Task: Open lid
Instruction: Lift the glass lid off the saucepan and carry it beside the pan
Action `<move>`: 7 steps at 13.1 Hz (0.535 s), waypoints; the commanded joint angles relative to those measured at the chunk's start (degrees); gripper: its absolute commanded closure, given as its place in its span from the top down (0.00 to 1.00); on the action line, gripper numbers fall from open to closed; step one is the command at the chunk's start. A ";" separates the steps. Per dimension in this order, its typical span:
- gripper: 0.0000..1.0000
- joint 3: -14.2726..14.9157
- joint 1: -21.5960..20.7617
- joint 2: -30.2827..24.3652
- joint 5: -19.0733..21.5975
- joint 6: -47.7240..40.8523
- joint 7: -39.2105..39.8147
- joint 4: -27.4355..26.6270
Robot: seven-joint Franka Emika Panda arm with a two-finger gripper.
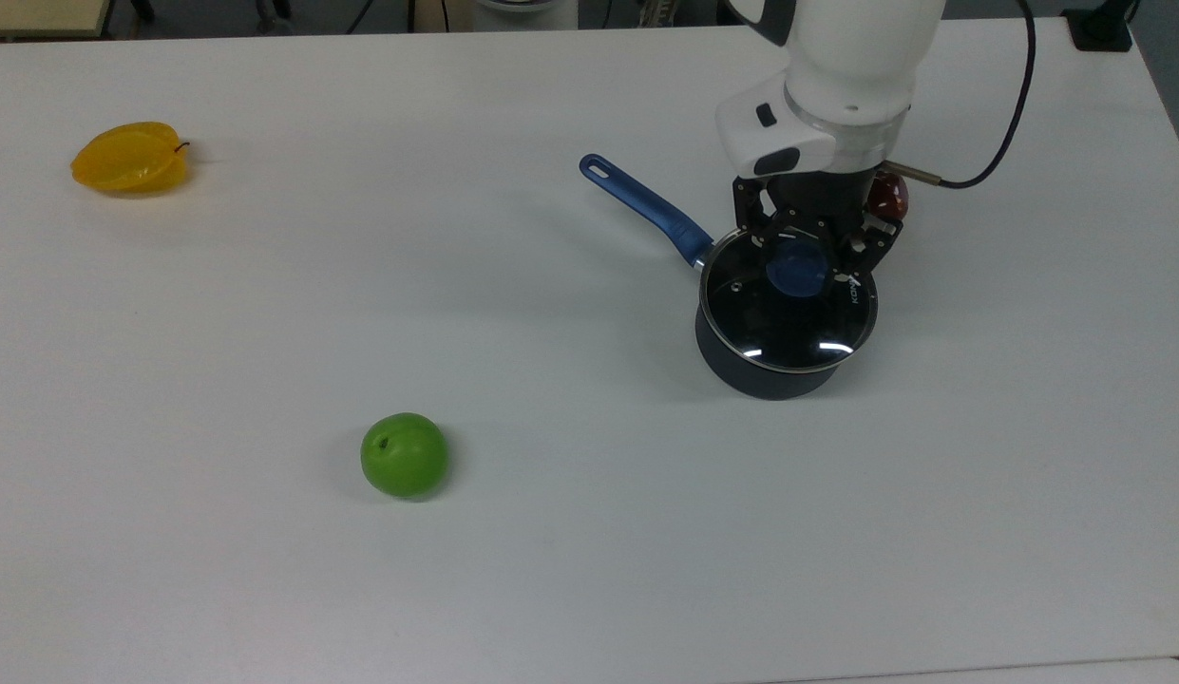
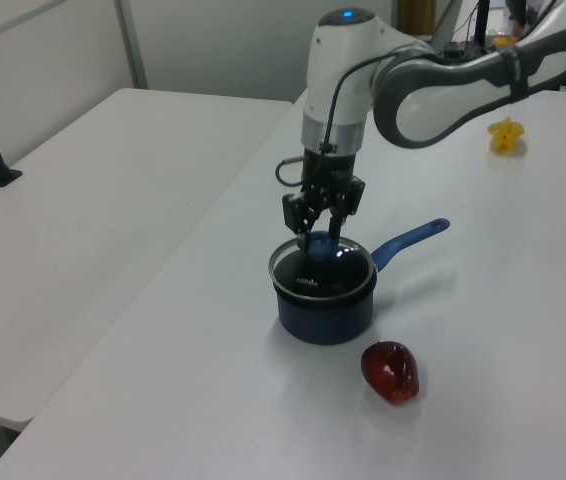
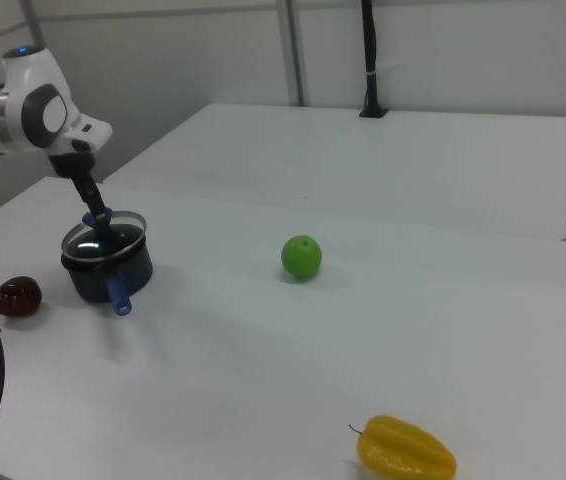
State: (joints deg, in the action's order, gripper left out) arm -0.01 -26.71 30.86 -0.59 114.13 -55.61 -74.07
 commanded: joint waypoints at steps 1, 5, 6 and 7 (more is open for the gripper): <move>0.41 -0.61 1.30 -6.23 0.15 0.21 0.67 -3.70; 0.40 -4.29 6.47 -12.83 0.94 -3.28 4.35 -8.02; 0.39 -5.61 8.67 -13.71 1.55 -5.48 6.28 -8.11; 0.39 -6.23 10.43 -14.16 2.08 -7.50 8.13 -8.11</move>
State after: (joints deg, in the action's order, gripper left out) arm -3.60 -20.85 20.69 -0.32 110.24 -52.10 -78.79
